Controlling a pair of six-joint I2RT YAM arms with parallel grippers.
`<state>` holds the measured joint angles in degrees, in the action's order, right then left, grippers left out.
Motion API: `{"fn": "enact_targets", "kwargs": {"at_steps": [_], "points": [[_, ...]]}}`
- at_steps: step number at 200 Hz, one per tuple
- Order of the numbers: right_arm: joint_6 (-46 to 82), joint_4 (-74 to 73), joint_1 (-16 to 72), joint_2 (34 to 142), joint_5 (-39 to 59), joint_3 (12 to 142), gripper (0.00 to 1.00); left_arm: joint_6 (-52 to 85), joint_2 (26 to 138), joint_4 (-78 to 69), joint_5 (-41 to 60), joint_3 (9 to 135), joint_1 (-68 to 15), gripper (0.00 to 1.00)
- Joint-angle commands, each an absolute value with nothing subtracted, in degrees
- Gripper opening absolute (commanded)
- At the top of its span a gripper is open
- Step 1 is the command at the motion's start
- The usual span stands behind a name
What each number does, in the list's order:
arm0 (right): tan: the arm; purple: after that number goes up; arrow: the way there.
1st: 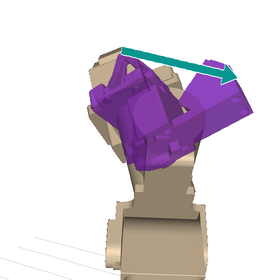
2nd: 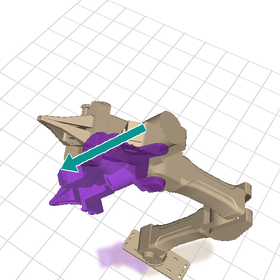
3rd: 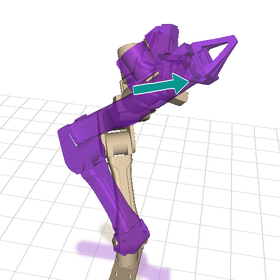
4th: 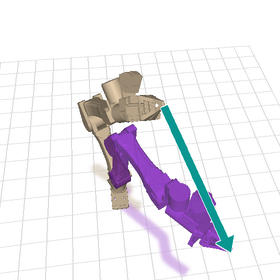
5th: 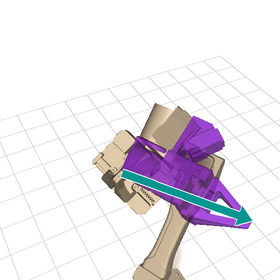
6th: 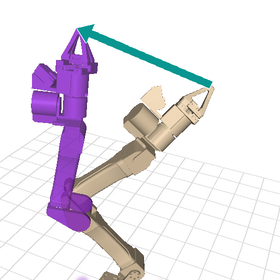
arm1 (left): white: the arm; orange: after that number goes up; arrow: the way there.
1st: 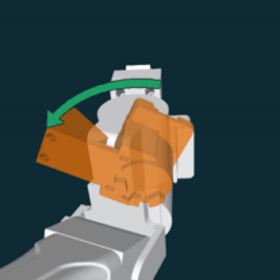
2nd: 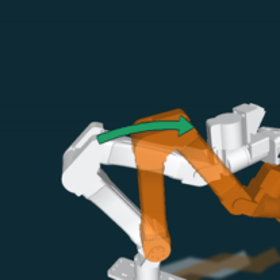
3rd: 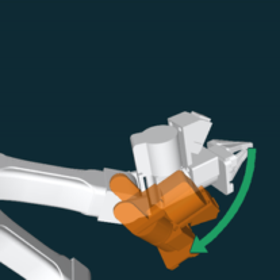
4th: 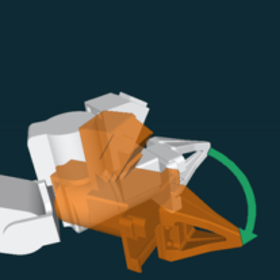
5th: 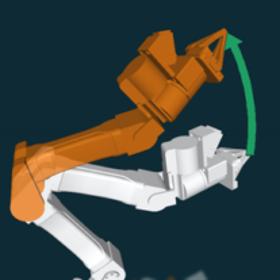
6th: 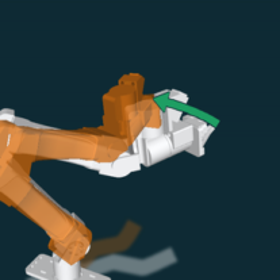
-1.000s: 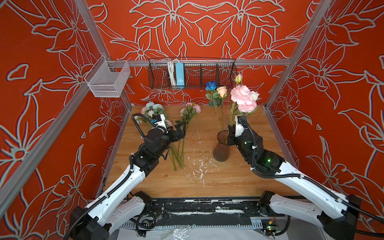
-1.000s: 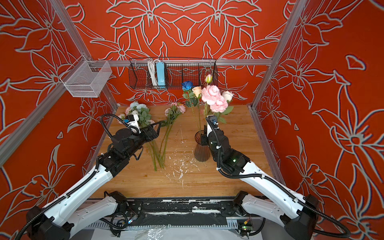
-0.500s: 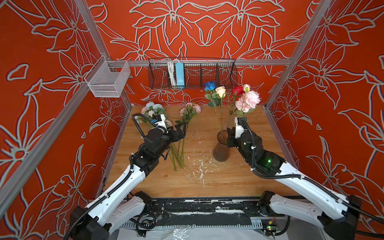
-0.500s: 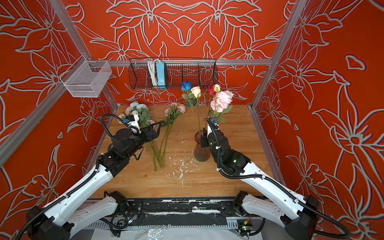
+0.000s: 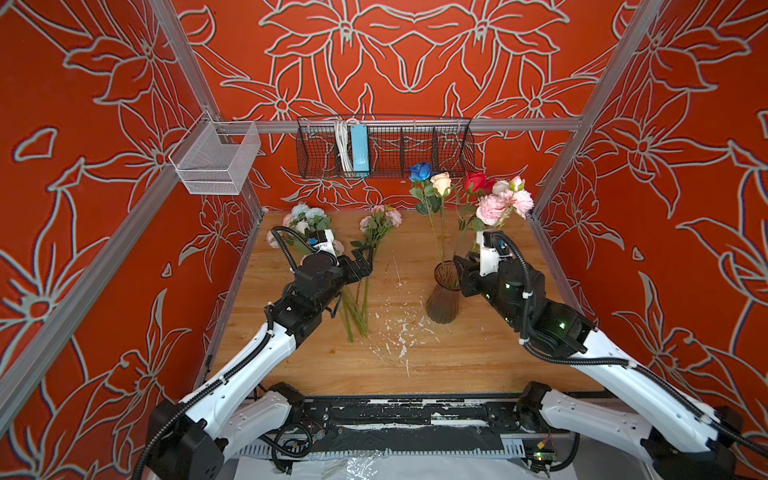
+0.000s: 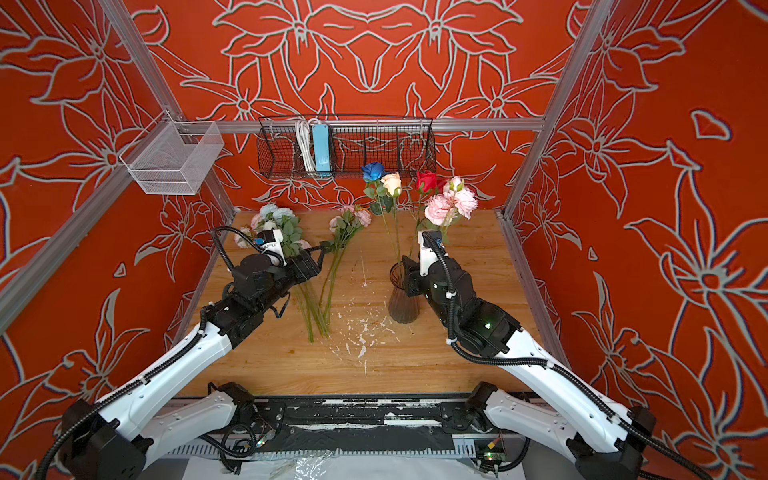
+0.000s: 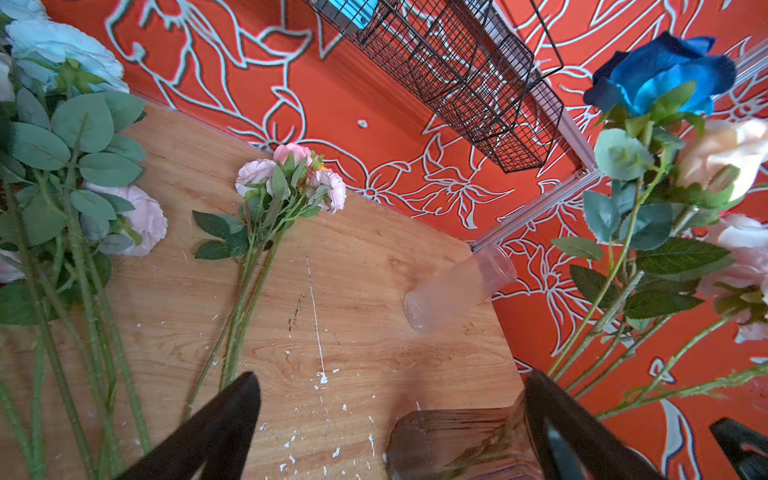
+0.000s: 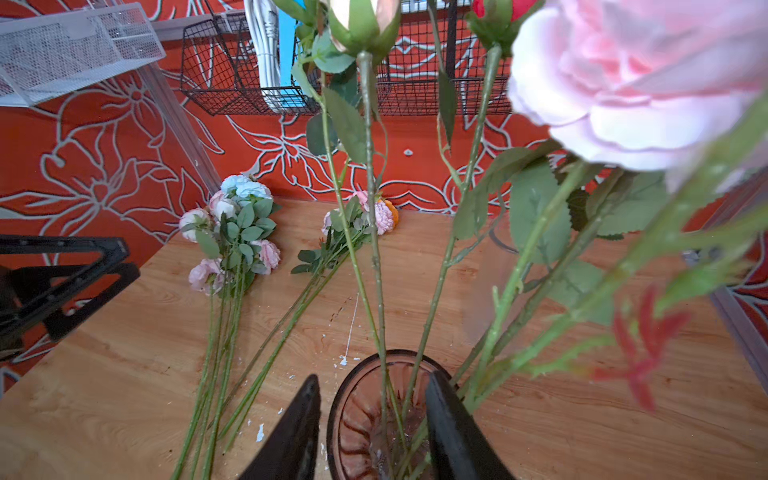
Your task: Arrange the flowers into the vase
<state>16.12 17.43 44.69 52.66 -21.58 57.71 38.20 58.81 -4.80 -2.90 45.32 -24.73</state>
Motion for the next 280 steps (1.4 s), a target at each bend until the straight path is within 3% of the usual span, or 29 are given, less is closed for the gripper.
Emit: {"fn": "enact_targets", "kwargs": {"at_steps": [1, 34, 62, 88, 125, 193, 280], "points": [[16.8, 21.2, 44.7, 51.7, -19.5, 59.7, 0.44, 38.2, 59.7, -4.8, -2.5, 46.6, -24.3, 0.97], [17.9, 24.5, 45.0, 48.9, -17.7, 59.7, 0.45, 37.8, 62.6, -1.0, -3.2, 48.9, -24.3, 0.94], [18.5, 26.3, 45.2, 45.2, -16.1, 58.0, 0.44, 36.9, 68.4, 2.7, -0.6, 52.5, -23.8, 0.85], [20.1, 26.4, 45.3, 40.7, -17.3, 52.4, 0.35, 35.3, 76.1, 8.5, 3.1, 58.0, -22.8, 0.68], [23.6, 28.1, 45.3, 34.2, -18.3, 46.6, 0.25, 40.3, 86.2, 18.4, 6.1, 65.1, -17.4, 0.32], [26.9, 29.9, 45.1, 26.0, -21.1, 41.2, 0.23, 43.0, 95.8, 32.4, -6.4, 72.1, -11.8, 0.35], [27.4, 32.1, 45.3, 23.1, -21.7, 40.1, 0.18, 39.2, 105.5, 33.2, -7.6, 75.3, -9.8, 0.33]]}}
